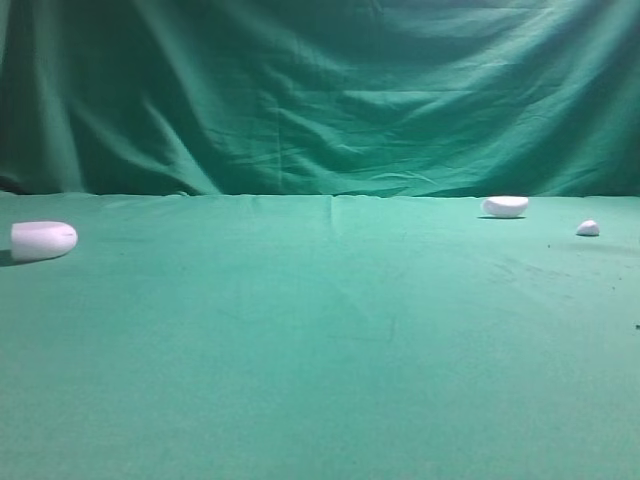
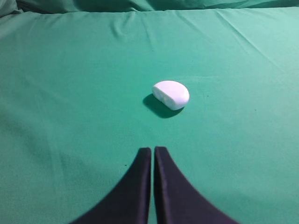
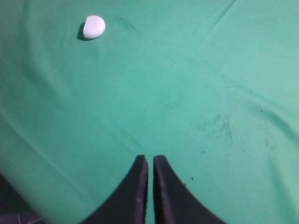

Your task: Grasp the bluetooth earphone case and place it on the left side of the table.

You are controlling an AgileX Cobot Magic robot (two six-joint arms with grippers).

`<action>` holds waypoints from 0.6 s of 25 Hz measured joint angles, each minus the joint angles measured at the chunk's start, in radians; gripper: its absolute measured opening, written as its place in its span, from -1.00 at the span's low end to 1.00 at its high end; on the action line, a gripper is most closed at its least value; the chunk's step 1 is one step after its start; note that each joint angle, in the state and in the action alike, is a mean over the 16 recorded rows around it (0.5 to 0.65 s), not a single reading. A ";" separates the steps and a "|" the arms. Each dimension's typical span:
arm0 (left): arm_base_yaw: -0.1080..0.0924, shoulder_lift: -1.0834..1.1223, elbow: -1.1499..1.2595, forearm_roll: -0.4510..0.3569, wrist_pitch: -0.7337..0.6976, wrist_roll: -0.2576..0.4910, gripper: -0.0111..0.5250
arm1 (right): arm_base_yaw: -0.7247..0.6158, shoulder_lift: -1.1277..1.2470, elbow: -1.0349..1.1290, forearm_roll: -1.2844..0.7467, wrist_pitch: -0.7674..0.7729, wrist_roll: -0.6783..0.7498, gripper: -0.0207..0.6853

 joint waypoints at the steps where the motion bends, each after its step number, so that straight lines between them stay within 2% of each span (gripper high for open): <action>1: 0.000 0.000 0.000 0.000 0.000 0.000 -0.96 | 0.000 -0.036 0.032 -0.001 -0.016 -0.002 -0.94; 7: 0.000 0.000 0.000 0.000 0.000 0.000 -0.96 | -0.038 -0.247 0.251 -0.008 -0.177 -0.003 -0.94; 15: 0.000 0.000 0.000 0.000 0.000 0.000 -0.96 | -0.209 -0.508 0.596 -0.009 -0.484 0.024 -0.94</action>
